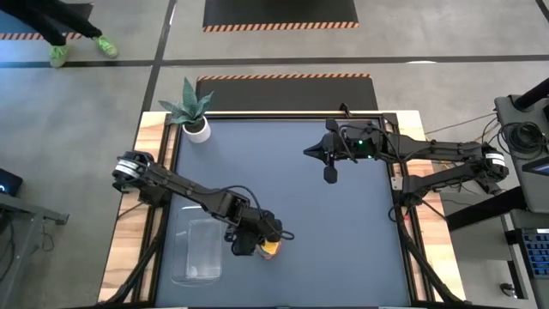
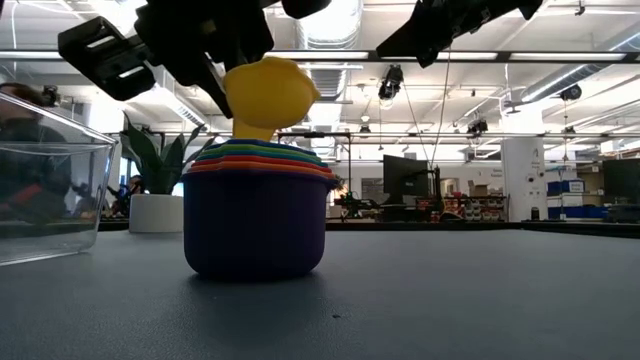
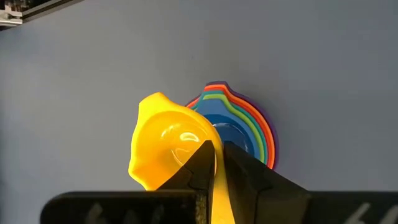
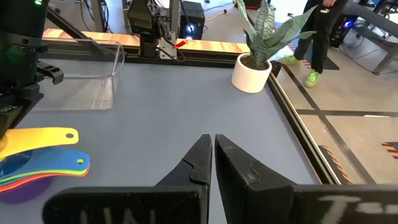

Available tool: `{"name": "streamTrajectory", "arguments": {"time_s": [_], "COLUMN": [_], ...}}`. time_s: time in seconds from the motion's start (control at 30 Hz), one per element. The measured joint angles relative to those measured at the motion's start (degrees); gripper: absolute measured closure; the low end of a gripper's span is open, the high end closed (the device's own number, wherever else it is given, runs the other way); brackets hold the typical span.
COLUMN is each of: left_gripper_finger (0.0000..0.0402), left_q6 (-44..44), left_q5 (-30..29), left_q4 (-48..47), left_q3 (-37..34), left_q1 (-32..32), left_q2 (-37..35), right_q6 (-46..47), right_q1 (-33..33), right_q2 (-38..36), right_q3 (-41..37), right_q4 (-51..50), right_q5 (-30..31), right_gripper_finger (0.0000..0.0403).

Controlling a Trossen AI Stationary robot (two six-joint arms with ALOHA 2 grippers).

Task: Nest measuring cups in basket
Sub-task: Stack the yellow measuring cup on top of the blue measuring cup

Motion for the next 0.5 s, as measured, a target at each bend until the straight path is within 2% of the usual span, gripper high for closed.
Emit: {"name": "streamTrajectory", "arguments": {"time_s": [0.2, 0.5], "left_gripper_finger": [0.0382, 0.0346], "left_q6": [-0.01, -0.04], "left_q5": [0.18, 1.09], "left_q4": [-0.04, -0.55], "left_q3": [0.0, 0.0], "left_q1": [0.0, 0.0], "left_q2": [0.0, 0.02], "right_q6": [0.07, 0.29], "right_q1": [0.0, 0.0], "right_q2": [-0.02, -0.02], "right_q3": [0.0, 0.0], "right_q4": [0.0, 0.01], "right_q5": [-0.01, -0.01], "right_gripper_finger": [0.0394, 0.0394]}}
